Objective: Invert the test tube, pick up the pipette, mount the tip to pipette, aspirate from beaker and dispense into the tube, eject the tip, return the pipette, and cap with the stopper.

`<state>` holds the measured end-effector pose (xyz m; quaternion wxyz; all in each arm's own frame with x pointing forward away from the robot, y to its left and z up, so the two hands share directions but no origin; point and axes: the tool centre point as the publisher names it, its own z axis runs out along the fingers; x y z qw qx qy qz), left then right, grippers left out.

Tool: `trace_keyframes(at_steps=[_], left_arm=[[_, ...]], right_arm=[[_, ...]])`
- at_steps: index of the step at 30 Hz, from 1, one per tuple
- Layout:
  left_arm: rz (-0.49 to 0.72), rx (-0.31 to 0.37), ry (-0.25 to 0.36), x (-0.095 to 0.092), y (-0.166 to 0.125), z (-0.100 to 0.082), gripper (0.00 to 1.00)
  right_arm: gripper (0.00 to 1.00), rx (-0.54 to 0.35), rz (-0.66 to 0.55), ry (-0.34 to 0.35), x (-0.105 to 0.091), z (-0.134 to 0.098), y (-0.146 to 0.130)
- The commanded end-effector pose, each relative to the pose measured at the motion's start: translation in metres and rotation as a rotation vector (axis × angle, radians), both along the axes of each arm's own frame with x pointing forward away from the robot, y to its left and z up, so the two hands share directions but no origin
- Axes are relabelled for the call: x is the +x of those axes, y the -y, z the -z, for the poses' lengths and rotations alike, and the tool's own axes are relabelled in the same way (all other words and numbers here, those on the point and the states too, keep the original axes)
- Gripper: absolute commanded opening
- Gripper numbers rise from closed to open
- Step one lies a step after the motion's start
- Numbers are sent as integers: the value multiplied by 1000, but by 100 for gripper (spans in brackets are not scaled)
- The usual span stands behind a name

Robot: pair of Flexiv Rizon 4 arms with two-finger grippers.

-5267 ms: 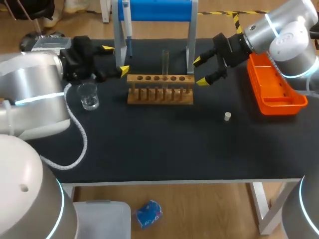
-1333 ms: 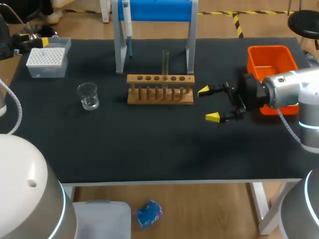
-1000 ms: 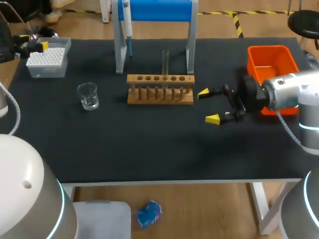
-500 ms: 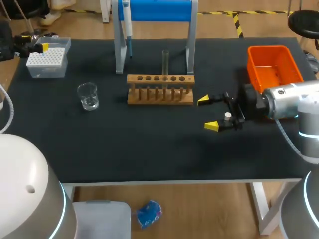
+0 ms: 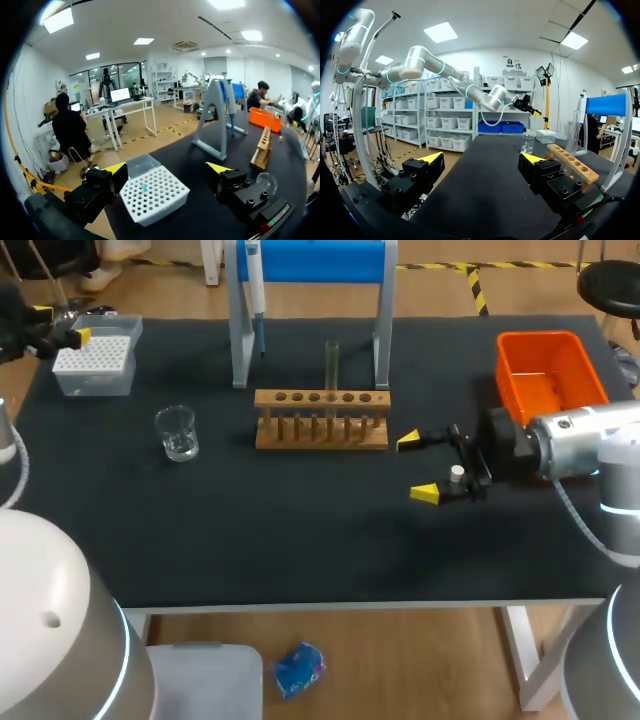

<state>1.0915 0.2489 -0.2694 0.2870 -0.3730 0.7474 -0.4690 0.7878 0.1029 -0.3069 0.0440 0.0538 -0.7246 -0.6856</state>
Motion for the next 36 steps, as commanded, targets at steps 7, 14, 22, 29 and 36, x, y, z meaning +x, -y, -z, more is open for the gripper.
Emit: trace_keyframes(at_steps=[7, 14, 22, 29, 36], left_arm=[[-12, 12, -43, 22, -8, 29, 83], [-12, 11, -67, 31, -10, 38, 50], [-19, 3, -95, 38, -11, 48, 47], [-18, 17, -113, 43, -11, 53, 47], [-13, 38, -127, 45, -11, 62, 49]], right_arm=[[100, 0, 0, 0, 0, 1, 0], [100, 0, 0, 0, 0, 1, 0], [100, 0, 0, 0, 0, 1, 0], [100, 0, 0, 0, 0, 1, 0], [100, 0, 0, 0, 0, 1, 0]])
